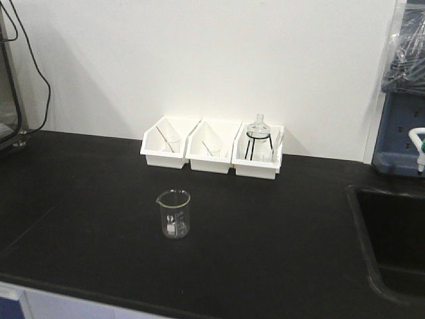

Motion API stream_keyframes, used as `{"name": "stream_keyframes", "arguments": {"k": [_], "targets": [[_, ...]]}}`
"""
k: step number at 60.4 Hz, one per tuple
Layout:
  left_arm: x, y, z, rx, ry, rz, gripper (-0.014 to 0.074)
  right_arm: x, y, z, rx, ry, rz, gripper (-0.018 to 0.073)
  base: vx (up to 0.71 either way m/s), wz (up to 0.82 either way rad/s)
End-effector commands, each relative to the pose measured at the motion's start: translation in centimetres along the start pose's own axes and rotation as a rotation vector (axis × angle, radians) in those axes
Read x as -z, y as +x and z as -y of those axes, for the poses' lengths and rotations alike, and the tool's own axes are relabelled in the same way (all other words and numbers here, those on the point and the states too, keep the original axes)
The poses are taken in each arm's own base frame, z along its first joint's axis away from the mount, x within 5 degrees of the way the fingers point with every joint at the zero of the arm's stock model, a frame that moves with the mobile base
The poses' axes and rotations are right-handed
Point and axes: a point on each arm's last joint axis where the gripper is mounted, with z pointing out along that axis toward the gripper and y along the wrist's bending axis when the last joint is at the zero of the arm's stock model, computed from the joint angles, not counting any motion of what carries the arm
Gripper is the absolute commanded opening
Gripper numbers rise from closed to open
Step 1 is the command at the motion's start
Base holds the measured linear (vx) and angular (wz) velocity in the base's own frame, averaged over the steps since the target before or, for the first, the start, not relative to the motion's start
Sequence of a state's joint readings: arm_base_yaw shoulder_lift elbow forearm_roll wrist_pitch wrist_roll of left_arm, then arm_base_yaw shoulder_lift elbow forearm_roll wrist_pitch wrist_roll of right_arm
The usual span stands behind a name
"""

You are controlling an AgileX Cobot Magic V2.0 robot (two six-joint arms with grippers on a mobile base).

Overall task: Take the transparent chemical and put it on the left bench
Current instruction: 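Drive the base to the bench with white bins, holding the pipette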

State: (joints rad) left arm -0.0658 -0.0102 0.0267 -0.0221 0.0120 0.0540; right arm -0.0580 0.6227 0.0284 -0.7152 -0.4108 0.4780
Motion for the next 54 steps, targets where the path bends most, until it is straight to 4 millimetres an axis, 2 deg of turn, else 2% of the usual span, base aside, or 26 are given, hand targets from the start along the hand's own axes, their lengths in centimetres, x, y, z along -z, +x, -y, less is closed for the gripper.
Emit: {"name": "stream_keyframes", "arguments": {"k": [1,27,54], "targets": [[0.13,-0.28,-0.01,0.009,-0.002,0.081,-0.0003,-0.09,-1.04,-0.08,-0.003,-0.021,0.071,-0.0004,0.36,0.00],[0.13,-0.28,-0.01,0.009,-0.002,0.081,-0.0003,-0.09,-1.04,-0.08,-0.003,-0.021,0.071,-0.0004,0.32,-0.03],[0.13,-0.28,-0.01,0.009,-0.002,0.081,-0.0003,-0.09,-1.04,-0.08,-0.003,-0.021,0.071,-0.0004,0.16,0.07]]}}
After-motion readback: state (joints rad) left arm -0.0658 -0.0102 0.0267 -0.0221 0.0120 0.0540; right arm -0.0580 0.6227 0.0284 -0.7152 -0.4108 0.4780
